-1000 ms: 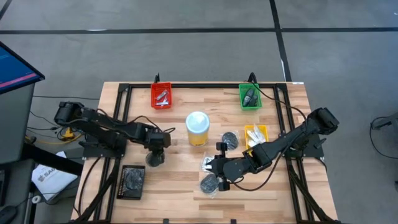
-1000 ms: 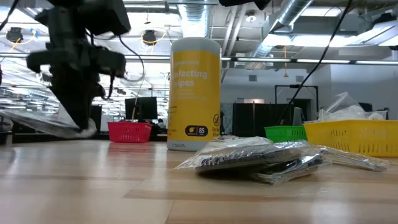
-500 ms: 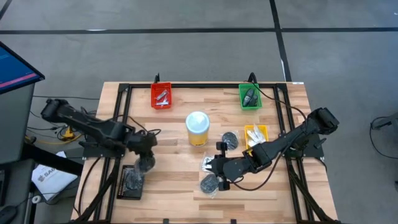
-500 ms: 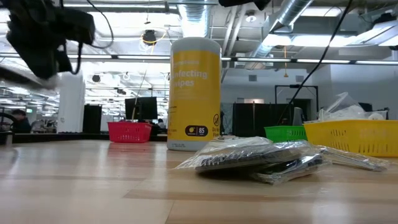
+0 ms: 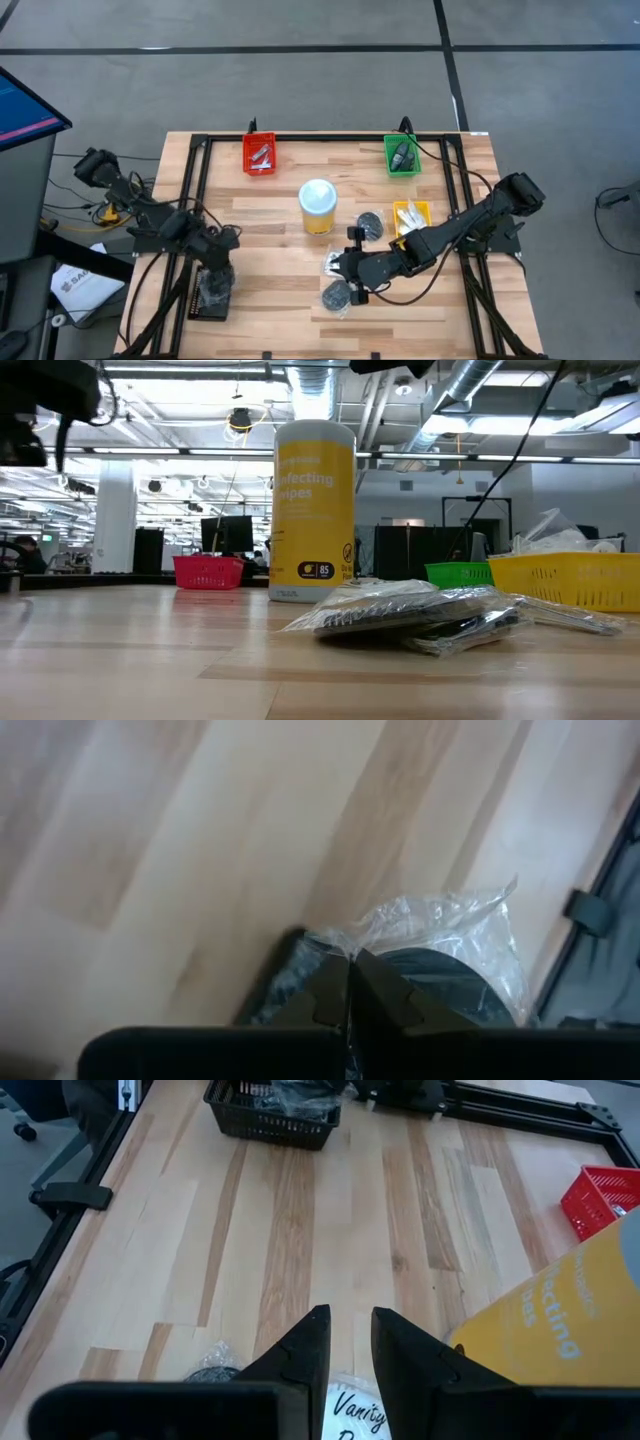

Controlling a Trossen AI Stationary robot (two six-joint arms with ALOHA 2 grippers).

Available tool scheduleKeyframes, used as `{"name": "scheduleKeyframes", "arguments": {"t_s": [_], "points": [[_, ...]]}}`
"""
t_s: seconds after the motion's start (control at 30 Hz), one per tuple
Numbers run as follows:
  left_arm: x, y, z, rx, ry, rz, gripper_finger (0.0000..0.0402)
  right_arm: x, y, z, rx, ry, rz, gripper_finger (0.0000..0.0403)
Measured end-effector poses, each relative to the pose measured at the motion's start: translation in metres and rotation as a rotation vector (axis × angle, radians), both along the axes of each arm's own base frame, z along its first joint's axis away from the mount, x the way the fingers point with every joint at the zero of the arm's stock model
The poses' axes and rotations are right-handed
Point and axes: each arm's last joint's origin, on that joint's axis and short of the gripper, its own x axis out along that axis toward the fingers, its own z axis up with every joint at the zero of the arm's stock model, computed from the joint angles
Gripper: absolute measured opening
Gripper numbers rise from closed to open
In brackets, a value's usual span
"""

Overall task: Pick & Place Travel size toiletries
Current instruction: Put the black hairbrush into the black bin

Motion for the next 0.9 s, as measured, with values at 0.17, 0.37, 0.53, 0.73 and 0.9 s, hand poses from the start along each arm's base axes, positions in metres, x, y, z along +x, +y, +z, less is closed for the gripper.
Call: {"name": "scheduleKeyframes", "arguments": {"t_s": [0.17, 0.37, 0.53, 0.73, 0.9], "points": [[-0.009, -0.011, 0.0, -0.038, 0.026, 0.039, 0.0, 0.0, 0.0, 0.0, 0.0, 0.0, 0.0, 0.0068], [-0.019, -0.021, -0.001, -0.068, 0.063, 0.081, 0.0, 0.0, 0.0, 0.0, 0.0, 0.0, 0.001, 0.0068], [-0.026, -0.027, -0.003, -0.053, 0.091, 0.112, 0.0, 0.0, 0.0, 0.0, 0.0, 0.0, 0.001, 0.0068], [-0.023, -0.032, -0.01, -0.012, 0.116, 0.108, 0.0, 0.0, -0.001, 0.0, 0.0, 0.0, -0.002, 0.0068], [-0.022, -0.034, -0.014, 0.01, 0.13, 0.103, 0.0, 0.001, -0.002, 0.0, 0.0, 0.0, -0.006, 0.0068]]}}
